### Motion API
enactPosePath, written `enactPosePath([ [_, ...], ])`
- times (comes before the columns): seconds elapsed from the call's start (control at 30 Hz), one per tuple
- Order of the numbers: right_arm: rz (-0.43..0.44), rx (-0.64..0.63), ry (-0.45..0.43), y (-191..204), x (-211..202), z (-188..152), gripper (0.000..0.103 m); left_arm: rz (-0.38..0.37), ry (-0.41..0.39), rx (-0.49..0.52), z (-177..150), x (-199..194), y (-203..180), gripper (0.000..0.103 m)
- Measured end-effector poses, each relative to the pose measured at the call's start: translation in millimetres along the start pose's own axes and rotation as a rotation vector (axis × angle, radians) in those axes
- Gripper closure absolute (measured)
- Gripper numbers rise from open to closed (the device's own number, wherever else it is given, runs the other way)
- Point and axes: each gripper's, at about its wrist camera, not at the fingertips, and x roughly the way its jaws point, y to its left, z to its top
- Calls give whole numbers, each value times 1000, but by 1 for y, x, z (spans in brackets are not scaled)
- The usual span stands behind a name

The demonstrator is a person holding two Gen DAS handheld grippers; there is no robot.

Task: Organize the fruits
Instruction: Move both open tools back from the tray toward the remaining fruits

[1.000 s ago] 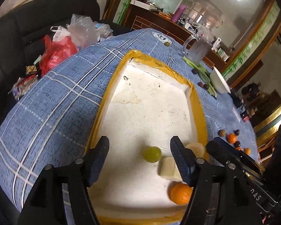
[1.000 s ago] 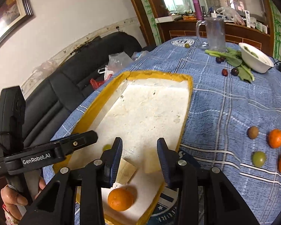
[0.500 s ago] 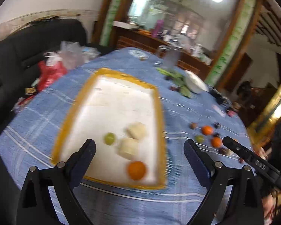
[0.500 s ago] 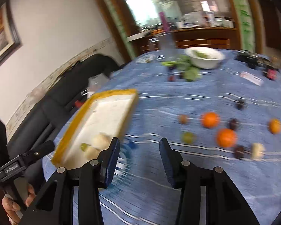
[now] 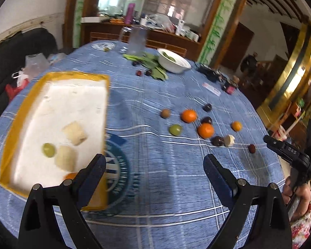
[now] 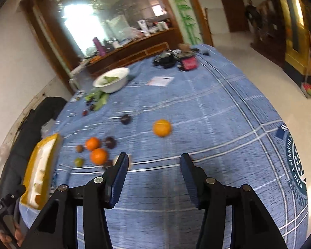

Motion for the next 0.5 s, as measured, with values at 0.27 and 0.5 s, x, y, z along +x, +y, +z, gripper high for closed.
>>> enactPosePath([
  [0.27, -25, 19, 78, -20, 40, -5, 48, -53, 74, 36, 11, 44, -33, 35],
  [0.5, -74, -48, 68, -15, 48, -9, 48, -108, 118, 173, 11, 75, -85, 52],
])
